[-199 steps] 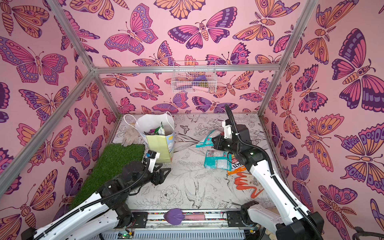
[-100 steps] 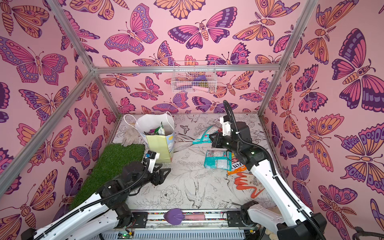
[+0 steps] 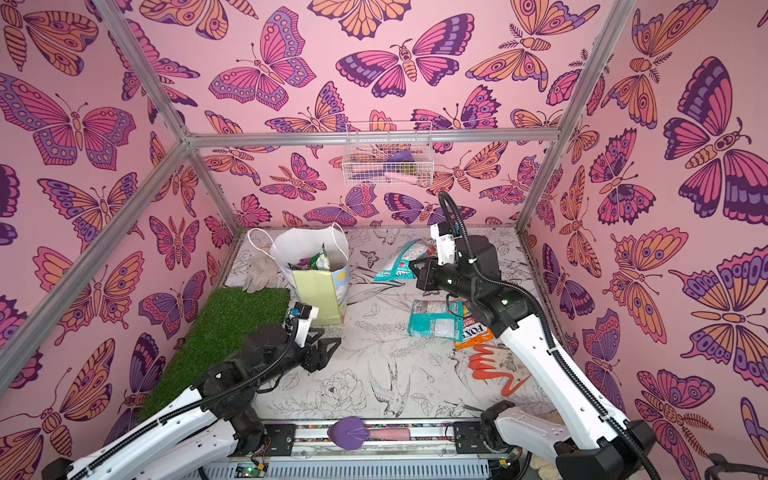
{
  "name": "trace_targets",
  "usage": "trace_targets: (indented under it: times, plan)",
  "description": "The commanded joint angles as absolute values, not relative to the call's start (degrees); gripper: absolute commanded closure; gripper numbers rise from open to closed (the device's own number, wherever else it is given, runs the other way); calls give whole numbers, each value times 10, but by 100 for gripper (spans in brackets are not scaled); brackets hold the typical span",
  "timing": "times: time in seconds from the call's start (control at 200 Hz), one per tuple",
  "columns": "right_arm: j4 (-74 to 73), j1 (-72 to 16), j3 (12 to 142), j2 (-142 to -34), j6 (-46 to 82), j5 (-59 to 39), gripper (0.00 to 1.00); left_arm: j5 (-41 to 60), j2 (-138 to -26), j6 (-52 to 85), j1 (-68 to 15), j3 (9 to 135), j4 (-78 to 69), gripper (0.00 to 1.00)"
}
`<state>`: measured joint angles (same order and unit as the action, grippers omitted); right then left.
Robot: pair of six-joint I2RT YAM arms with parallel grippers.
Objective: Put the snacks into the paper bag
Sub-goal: 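Carry the teal bag with the right gripper toward the paper bag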
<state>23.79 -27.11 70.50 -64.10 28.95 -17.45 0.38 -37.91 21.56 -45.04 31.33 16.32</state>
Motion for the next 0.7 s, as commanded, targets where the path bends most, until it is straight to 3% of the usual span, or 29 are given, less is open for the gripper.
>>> trace_targets:
  times: [0.0,0.696]
  plan:
    - [210,-284,736,-642,272,-165,100,-4,-371,221,-454,302,157,32]
    - [234,-354,823,-682,230,-125,100,-5,-318,214,-454,285,157,32]
